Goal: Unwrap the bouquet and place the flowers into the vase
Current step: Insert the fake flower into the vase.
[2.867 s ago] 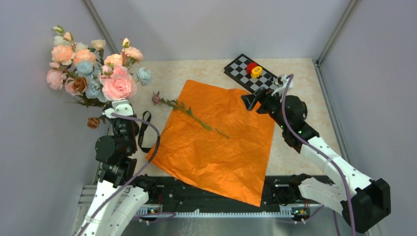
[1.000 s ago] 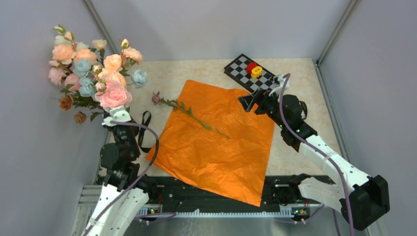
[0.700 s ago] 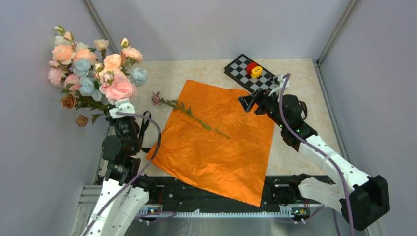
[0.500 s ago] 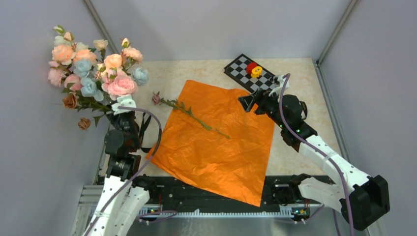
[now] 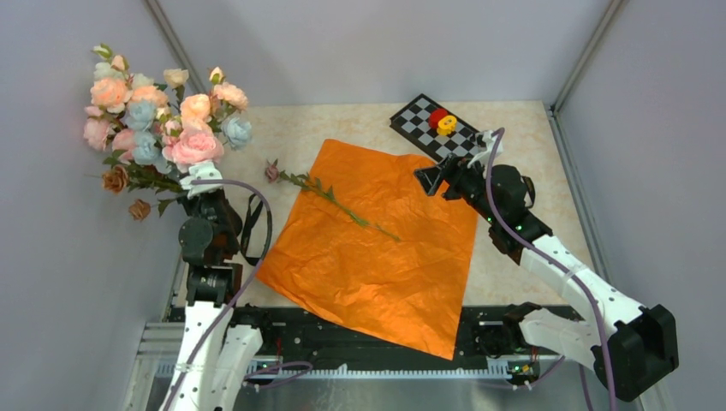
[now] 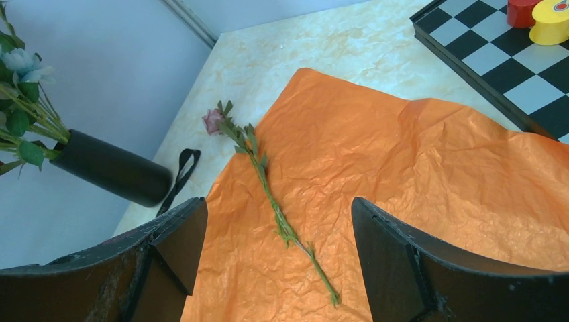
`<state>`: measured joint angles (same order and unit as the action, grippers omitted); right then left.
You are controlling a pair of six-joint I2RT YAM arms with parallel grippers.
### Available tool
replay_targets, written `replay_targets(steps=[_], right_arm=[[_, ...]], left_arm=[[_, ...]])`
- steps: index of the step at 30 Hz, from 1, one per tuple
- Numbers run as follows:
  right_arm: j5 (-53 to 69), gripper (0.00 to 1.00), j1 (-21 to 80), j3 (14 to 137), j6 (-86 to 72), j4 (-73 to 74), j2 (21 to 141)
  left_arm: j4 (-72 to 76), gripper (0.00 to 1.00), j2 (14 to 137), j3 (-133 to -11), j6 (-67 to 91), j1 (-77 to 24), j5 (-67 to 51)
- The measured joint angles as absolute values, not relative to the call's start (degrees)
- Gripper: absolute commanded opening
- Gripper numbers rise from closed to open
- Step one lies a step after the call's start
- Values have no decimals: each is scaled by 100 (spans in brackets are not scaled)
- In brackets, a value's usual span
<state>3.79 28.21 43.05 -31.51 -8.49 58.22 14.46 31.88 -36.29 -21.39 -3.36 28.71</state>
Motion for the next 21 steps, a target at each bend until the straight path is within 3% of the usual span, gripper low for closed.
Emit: replay_targets(steps=[21], right_arm=[[447, 80, 2821, 4307, -3048, -840, 5874]], left_arm=[[1450, 5, 3404, -3385, -1712, -95, 2764]])
